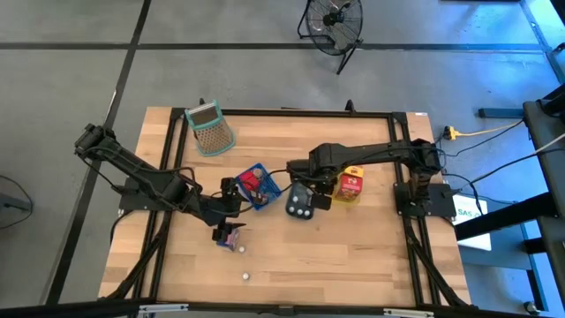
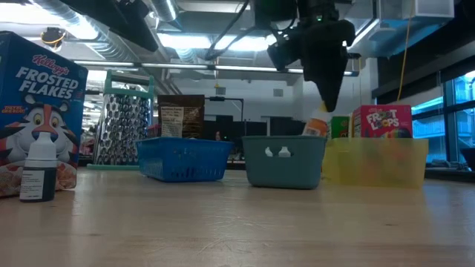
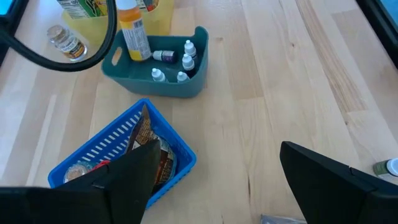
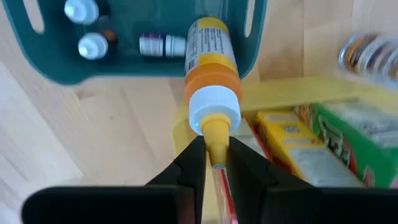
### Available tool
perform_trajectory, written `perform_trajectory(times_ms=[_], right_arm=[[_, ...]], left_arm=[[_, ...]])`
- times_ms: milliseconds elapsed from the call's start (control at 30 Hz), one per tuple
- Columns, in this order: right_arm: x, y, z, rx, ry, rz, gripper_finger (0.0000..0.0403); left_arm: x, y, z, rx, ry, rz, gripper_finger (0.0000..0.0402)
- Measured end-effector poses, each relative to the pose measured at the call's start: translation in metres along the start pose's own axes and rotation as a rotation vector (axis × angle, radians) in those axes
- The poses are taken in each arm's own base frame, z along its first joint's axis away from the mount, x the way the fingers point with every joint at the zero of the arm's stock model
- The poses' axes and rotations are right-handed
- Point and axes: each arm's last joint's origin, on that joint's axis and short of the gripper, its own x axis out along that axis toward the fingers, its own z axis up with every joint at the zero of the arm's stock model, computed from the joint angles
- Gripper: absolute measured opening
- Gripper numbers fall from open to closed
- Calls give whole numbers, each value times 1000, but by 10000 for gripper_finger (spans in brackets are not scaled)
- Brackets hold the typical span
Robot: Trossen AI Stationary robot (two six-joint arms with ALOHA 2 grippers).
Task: Pick & Place Kitchen Items
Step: Adjust the yellow food coloring bottle in the green bin
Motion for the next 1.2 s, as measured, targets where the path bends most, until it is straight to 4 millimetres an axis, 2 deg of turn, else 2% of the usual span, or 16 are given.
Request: perform_trajectory(times_ms=[233, 800, 1200], right_arm=[[0, -1, -4, 31, 40, -2, 59], [0, -3, 5, 10, -40, 29, 59], [0, -4, 0, 61, 28, 45, 59]], left_arm=[[0, 0, 0, 0, 0, 0, 329], [0, 0, -1, 1, 3, 1, 329], [0, 0, -1, 0, 3, 1, 329]])
